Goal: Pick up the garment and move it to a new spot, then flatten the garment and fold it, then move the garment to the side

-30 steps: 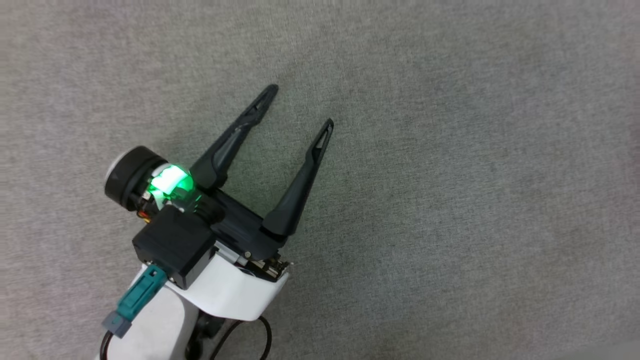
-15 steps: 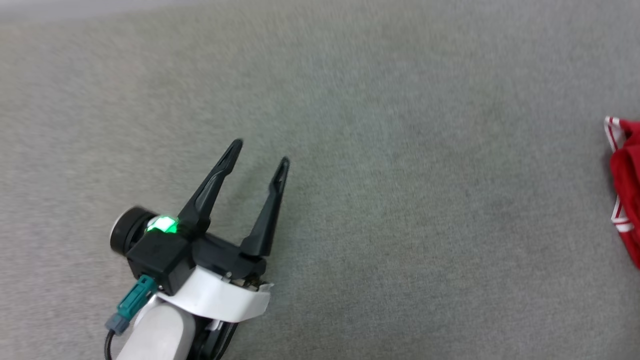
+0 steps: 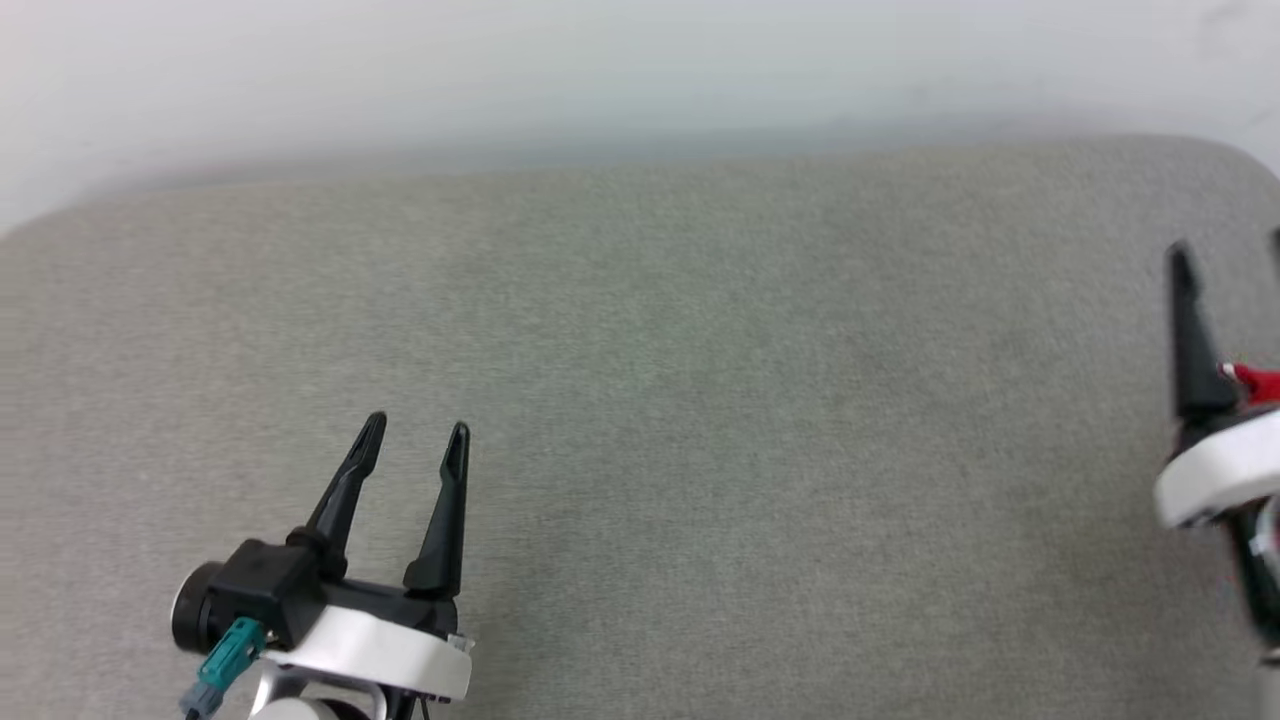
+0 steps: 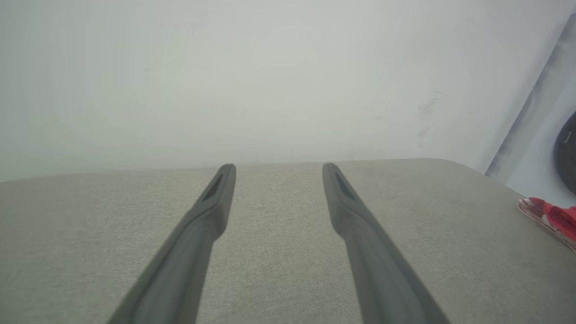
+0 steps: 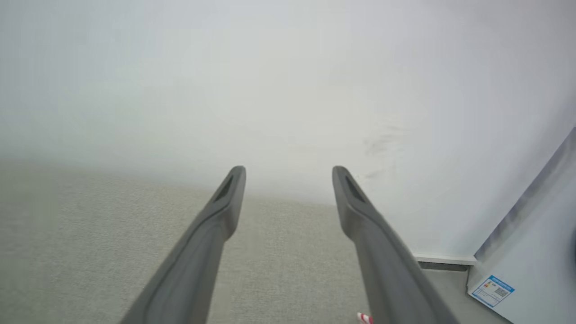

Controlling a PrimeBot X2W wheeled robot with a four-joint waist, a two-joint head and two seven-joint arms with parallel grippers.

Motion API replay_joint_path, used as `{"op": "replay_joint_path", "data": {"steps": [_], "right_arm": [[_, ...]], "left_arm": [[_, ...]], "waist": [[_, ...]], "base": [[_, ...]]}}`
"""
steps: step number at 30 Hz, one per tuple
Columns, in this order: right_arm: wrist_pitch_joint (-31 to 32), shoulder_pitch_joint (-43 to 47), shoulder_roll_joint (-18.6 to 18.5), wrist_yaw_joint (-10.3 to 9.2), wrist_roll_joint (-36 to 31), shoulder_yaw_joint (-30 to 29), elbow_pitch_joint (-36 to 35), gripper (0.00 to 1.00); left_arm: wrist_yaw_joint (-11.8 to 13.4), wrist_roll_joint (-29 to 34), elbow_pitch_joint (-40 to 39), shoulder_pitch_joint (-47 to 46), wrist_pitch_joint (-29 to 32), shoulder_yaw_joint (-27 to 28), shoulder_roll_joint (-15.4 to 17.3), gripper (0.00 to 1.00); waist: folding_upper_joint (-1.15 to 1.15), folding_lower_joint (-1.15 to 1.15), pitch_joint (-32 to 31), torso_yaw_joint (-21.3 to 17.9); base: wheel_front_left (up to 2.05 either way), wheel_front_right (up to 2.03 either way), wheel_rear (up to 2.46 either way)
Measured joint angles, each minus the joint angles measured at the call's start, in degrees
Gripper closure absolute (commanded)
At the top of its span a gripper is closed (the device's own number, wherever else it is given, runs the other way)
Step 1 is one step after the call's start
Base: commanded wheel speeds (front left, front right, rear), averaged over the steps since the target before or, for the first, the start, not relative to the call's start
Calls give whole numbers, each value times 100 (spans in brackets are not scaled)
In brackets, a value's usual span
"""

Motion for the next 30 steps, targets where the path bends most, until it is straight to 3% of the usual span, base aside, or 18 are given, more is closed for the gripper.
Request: {"op": "replay_joint_path", "data": {"steps": [5, 9, 20, 30], "right_arm": [[-444, 622, 569, 0, 169, 172, -42, 0], [-717, 935, 737, 0, 312, 375, 208, 0], [-1434, 1271, 981, -1, 399, 578, 1048, 0], [-1605, 1239, 1021, -1, 346, 647, 1236, 0]], "left_arm": [[-70, -98, 180, 202, -14, 165, -144, 0], [-152, -66, 333, 300, -15, 301, -226, 0], [-421, 159, 605, 491, -15, 693, -564, 0], [-544, 636, 538, 511, -15, 968, -754, 0]], "waist": [[0, 1, -230, 208], [0, 1, -367, 321], [0, 2, -547, 368], [0, 2, -565, 350]], "base": [[0, 0, 0], [0, 0, 0], [0, 0, 0], [0, 0, 0]]}}
